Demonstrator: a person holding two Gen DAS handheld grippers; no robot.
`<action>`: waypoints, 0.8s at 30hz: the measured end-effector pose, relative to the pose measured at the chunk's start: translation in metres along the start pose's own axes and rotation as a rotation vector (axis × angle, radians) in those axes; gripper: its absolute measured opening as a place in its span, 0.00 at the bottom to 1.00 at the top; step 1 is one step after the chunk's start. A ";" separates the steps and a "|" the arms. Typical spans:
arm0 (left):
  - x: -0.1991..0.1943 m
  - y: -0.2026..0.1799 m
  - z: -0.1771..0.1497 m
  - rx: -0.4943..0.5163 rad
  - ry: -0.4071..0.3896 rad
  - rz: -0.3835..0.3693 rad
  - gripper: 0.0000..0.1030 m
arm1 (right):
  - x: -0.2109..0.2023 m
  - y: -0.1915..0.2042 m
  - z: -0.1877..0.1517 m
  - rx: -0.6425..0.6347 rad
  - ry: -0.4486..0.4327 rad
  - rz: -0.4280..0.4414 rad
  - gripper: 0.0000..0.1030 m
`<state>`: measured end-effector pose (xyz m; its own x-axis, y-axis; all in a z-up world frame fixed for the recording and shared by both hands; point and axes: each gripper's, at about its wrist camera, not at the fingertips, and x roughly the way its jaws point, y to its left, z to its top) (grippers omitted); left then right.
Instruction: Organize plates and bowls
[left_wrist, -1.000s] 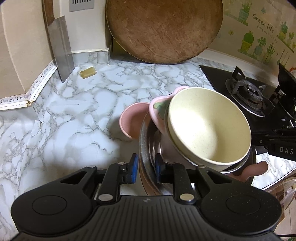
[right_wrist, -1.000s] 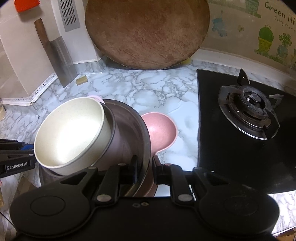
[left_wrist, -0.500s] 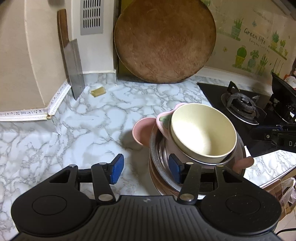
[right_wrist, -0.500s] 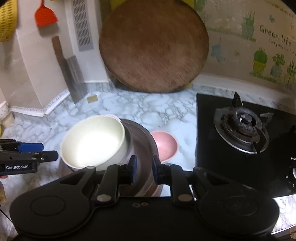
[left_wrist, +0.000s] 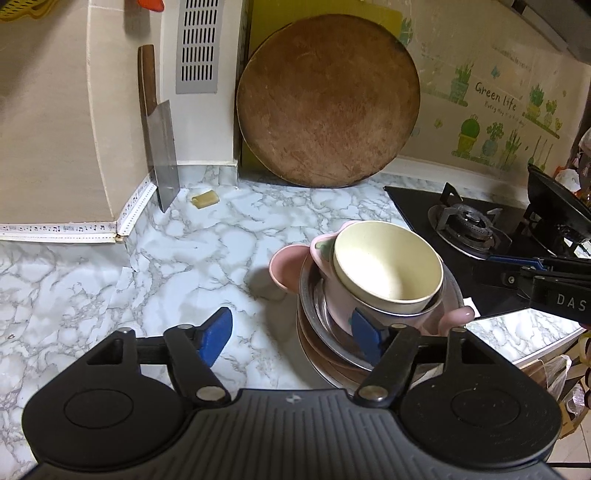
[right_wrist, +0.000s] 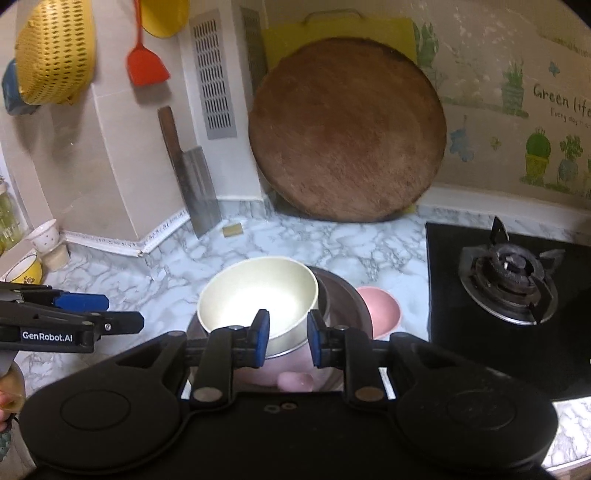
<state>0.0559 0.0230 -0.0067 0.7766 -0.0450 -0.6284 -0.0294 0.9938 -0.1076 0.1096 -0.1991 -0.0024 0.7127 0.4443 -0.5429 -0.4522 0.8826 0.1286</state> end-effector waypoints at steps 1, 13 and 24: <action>-0.002 0.000 -0.001 -0.002 -0.003 0.000 0.69 | -0.002 0.001 -0.001 0.011 -0.001 0.002 0.21; -0.024 0.003 -0.012 -0.022 -0.019 -0.017 0.74 | -0.018 0.003 -0.013 0.074 -0.056 0.079 0.39; -0.034 -0.009 -0.018 0.005 -0.042 -0.018 0.77 | -0.026 0.021 -0.018 -0.046 -0.084 0.072 0.99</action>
<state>0.0182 0.0141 0.0015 0.8026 -0.0587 -0.5936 -0.0120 0.9933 -0.1146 0.0720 -0.1945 -0.0003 0.7191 0.5189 -0.4622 -0.5265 0.8410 0.1250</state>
